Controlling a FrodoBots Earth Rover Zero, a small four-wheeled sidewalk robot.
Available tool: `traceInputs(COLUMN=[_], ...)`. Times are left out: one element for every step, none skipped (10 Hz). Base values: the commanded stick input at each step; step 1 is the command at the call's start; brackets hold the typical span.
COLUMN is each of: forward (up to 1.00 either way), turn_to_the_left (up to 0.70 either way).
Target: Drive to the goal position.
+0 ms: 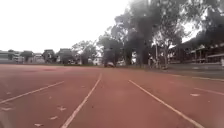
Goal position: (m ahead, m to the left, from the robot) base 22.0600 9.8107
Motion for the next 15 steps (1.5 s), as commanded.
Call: traceInputs(forward=[0.45, 0.45, 0.45, 0.45, 0.45, 0.45, 0.45, 0.45, 0.45, 0.45, 0.45, 0.45, 0.45, 0.45, 0.45], turn_to_the_left=[0.00, 0.00, 0.00, 0.00, 0.00, 0.00, 0.00, 0.00, 0.00, 0.00, 0.00, 0.00, 0.00, 0.00, 0.00])
